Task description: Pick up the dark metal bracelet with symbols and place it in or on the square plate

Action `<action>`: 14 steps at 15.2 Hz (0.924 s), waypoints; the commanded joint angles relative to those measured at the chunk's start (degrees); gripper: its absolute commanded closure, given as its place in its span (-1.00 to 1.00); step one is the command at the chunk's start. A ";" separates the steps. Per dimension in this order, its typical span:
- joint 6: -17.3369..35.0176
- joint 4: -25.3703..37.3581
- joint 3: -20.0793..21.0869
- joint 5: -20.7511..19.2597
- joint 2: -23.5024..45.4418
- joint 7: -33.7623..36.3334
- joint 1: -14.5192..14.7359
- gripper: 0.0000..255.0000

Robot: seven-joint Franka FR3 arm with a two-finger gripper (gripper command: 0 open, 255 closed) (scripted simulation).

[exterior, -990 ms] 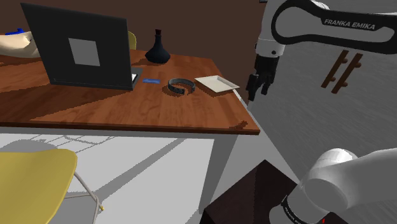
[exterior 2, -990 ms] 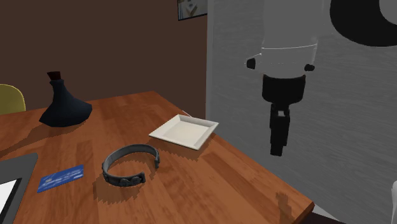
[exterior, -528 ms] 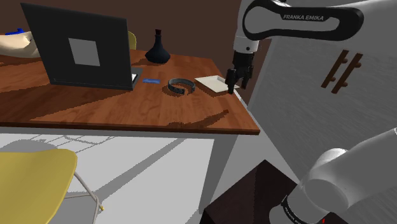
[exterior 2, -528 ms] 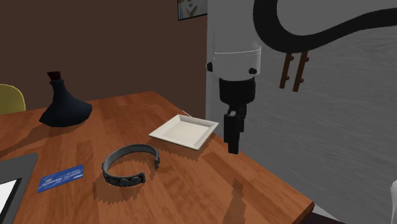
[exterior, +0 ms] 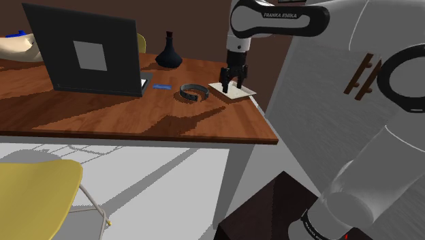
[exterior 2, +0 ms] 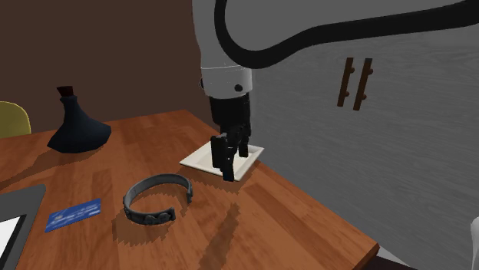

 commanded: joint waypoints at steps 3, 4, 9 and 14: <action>-1.33 11.37 0.51 0.08 9.90 0.08 0.53 -1.00; -1.97 14.61 0.62 0.06 12.47 0.08 0.67 -1.00; -7.56 35.17 1.10 -0.24 27.27 0.01 1.71 -1.00; -6.43 36.69 1.17 -0.27 29.89 -0.03 1.90 -1.00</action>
